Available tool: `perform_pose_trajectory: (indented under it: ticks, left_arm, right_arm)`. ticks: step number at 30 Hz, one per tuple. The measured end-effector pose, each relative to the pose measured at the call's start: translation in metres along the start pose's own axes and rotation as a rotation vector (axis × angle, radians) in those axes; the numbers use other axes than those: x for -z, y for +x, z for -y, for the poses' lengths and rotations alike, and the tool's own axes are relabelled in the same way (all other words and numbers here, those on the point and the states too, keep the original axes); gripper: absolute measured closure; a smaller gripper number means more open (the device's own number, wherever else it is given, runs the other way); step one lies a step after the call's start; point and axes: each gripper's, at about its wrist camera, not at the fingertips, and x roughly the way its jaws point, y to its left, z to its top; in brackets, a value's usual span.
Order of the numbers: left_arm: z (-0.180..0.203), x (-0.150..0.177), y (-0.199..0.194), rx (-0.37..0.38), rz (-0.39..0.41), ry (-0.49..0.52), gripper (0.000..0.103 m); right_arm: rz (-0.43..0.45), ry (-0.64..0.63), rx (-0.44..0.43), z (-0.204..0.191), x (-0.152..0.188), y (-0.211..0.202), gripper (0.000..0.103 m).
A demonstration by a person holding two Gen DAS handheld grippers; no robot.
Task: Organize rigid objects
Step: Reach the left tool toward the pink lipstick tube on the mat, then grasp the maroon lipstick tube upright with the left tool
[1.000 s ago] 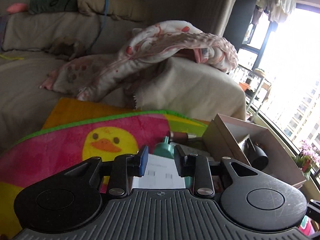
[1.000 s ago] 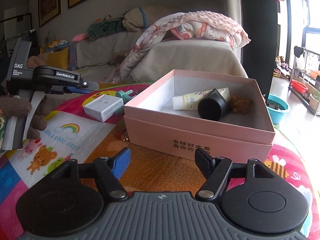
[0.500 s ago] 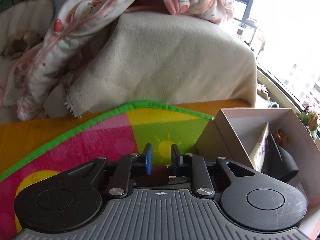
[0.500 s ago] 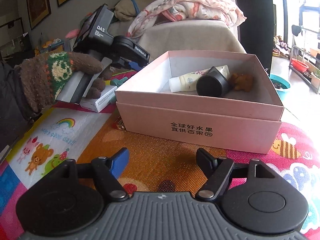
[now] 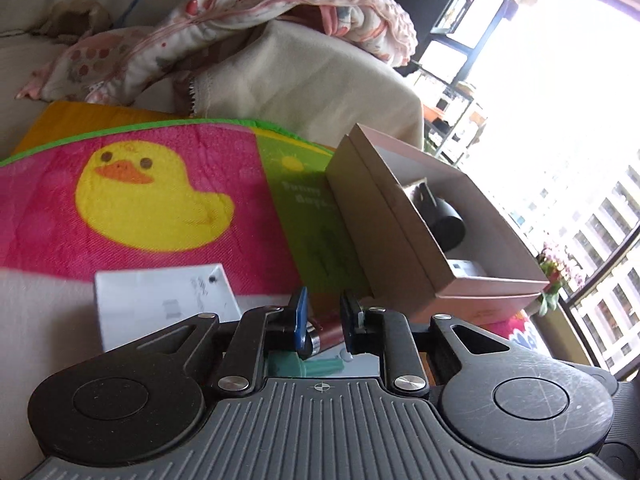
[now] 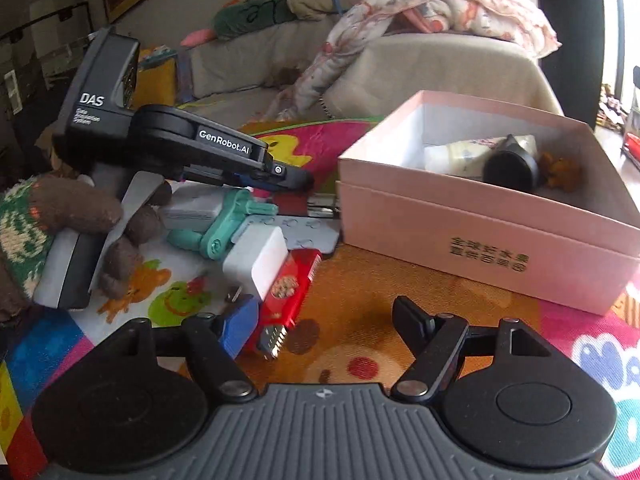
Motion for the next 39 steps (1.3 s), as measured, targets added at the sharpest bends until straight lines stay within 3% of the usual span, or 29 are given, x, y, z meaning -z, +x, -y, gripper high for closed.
perform_pose_trajectory:
  ticks: [2,4,5,9,15,17,20,22,27,32,39]
  left_arm:
    - [-0.003,0.01,-0.014,0.002,0.012,-0.029,0.084]
    - [-0.007,0.018,-0.022,0.05,-0.015,-0.073,0.084]
    - [-0.007,0.025,-0.026,0.065,-0.024,-0.086,0.084]
    - [0.005,0.044,-0.035,0.085,-0.024,-0.04,0.084]
    - [0.04,0.059,-0.033,0.119,-0.072,0.101,0.083]
    - [0.053,0.064,-0.032,0.126,-0.088,0.167,0.082]
    - [0.071,0.069,-0.034,0.104,-0.089,0.255,0.081]
    - [0.075,0.067,-0.039,0.056,-0.044,0.279,0.08]
    - [0.068,0.033,-0.036,-0.084,0.089,0.307,0.08]
    - [0.057,0.005,0.003,-0.192,0.033,0.392,0.08]
    - [0.048,0.0,0.034,-0.208,-0.041,0.386,0.07]
  right_arm:
    - [-0.016,-0.042,-0.027,-0.009,0.001,-0.001,0.033]
    - [-0.02,-0.118,0.002,-0.019,0.006,-0.005,0.054]
    - [-0.017,-0.147,0.02,-0.021,0.009,-0.008,0.059]
    - [-0.034,-0.097,0.063,-0.002,0.016,-0.027,0.074]
    - [-0.029,0.003,0.197,0.027,0.031,-0.055,0.077]
    - [-0.021,0.03,0.215,0.031,0.037,-0.061,0.076]
    - [0.0,0.039,0.229,0.032,0.044,-0.064,0.064]
    - [0.013,0.033,0.242,0.03,0.049,-0.065,0.047]
    - [0.035,0.042,0.254,0.032,0.053,-0.065,0.041]
    - [0.036,0.05,0.248,0.032,0.054,-0.066,0.033]
    - [0.018,0.034,0.221,0.03,0.053,-0.062,0.019]
